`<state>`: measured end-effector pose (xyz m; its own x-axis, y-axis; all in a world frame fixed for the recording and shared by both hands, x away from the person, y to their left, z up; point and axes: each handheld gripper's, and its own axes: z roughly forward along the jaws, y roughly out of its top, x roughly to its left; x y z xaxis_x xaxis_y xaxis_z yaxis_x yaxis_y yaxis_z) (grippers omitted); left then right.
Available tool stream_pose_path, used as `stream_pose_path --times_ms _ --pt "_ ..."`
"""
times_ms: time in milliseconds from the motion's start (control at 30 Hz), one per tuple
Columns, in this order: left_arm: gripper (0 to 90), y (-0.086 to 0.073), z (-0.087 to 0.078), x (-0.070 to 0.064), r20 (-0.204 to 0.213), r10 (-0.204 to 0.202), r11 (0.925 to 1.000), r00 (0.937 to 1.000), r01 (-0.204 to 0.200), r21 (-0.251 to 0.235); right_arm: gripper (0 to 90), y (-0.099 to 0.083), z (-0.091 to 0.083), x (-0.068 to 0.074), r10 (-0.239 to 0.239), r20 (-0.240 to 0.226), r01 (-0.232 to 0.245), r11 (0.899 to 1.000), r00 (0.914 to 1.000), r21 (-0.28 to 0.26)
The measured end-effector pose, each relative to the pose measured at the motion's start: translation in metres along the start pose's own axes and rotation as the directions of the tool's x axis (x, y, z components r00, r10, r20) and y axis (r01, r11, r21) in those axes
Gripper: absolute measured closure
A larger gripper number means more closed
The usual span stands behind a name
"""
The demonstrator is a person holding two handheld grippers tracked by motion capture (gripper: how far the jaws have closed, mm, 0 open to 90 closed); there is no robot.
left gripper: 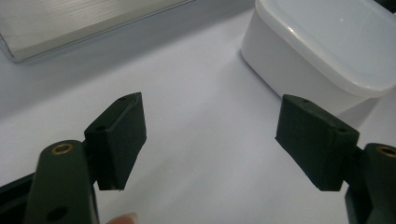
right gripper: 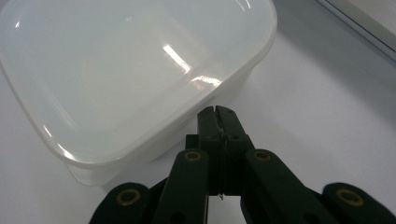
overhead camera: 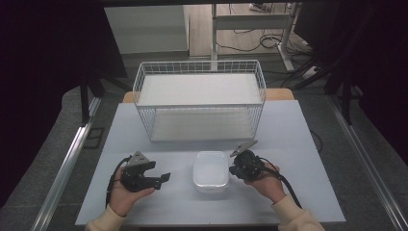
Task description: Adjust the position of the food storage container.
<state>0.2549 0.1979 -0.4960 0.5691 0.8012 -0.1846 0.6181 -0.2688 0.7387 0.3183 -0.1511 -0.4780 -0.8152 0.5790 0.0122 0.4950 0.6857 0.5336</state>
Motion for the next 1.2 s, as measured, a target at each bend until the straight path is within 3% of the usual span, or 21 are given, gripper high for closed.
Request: stream_pose_path --times_ms 500,667,800,867,900,933,967,1000,1033,1100,1200 --pt "23.9 -0.001 0.001 0.0 -0.003 0.001 1.0 1.0 -0.001 0.006 89.8 0.01 0.009 0.008 -0.015 -0.011 0.015 0.999 0.9998 -0.033" --pt "23.9 0.0 0.0 0.0 -0.003 -0.001 1.0 1.0 0.001 0.002 89.8 0.001 -0.003 0.004 0.006 0.0 -0.006 0.997 1.0 -0.078" --pt "23.9 0.0 -0.001 0.001 -0.004 -0.003 1.0 1.0 0.003 0.0 89.7 -0.012 -0.019 -0.003 0.055 0.015 -0.053 0.99 0.9984 -0.133" --pt "23.9 0.0 -0.001 0.001 -0.005 -0.004 1.0 1.0 0.004 -0.002 88.2 -0.021 -0.028 -0.007 0.091 0.021 -0.086 0.98 0.9956 -0.179" --pt "23.9 0.0 -0.001 0.001 -0.005 -0.005 1.0 1.0 0.005 -0.003 82.8 -0.026 -0.032 -0.009 0.109 0.02 -0.103 0.974 0.9938 -0.204" --pt "23.9 0.0 -0.001 0.001 -0.003 -0.006 1.0 1.0 0.006 -0.004 65.3 -0.033 -0.038 -0.011 0.126 0.015 -0.118 0.958 0.9919 -0.263" --pt "23.9 0.0 -0.001 0.001 -0.003 -0.006 1.0 1.0 0.006 -0.004 54.1 -0.037 -0.04 -0.013 0.142 0.011 -0.132 0.946 0.9898 -0.295" --pt "23.9 0.0 -0.001 0.001 -0.003 -0.006 1.0 1.0 0.006 -0.003 54.1 -0.037 -0.04 -0.013 0.142 0.011 -0.132 0.946 0.9898 -0.295" --pt "23.8 0.0 -0.001 0.001 -0.003 -0.007 1.0 1.0 0.007 -0.002 45.0 -0.039 -0.042 -0.013 0.169 0.003 -0.159 0.934 0.9856 -0.319" --pt "23.8 0.0 -0.001 0.001 -0.003 -0.007 1.0 1.0 0.007 -0.002 36.2 -0.042 -0.044 -0.015 0.201 -0.011 -0.192 0.92 0.9796 -0.342" --pt "23.8 0.001 -0.001 0.001 -0.003 -0.008 1.0 1.0 0.008 -0.005 31.6 -0.043 -0.042 -0.015 0.224 -0.034 -0.222 0.91 0.974 -0.351"
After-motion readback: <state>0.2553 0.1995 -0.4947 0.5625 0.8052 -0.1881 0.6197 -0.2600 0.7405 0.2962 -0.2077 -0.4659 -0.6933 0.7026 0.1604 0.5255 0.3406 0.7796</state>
